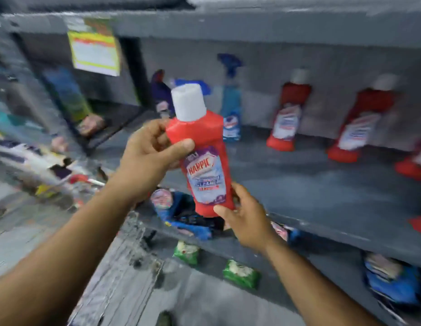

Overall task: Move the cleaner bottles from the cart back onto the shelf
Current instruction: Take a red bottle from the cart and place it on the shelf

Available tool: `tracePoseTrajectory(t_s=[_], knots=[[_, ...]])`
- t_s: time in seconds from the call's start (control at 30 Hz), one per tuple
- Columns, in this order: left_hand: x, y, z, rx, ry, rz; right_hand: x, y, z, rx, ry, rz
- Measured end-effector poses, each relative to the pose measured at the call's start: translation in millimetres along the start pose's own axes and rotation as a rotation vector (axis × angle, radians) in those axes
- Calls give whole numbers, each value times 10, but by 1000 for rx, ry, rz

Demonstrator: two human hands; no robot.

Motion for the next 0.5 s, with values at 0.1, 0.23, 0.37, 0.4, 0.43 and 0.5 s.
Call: tracePoseTrajectory(t_s=[0.1,0.23,0.37,0.4,0.43,0.5], knots=[[192,-148,937,-94,-161,-5,-297,182,-902,-162,234,36],[381,-395,2145,-148,-279,-48,-666,468,-1905,-322,430,82],[427,-633,2918,-155,-359,-136,-916,733,-2495,-452,493,164],[426,-677,3069,-157,-387,-146,-965,780,-2579,-464,498,170],[424,-705,3191,-158,-412,-142,-999,822,-2639,-473,496,168],[452,-732,3337,-170,-440,-128,-1027,880,-2727,-484,504,159]])
Point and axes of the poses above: each hand's wrist, its own x-axis towards the middle knuckle, its own z-axis out of the palm, y = z × x, the point moved 6 cm from there along x, towards the middle knuckle
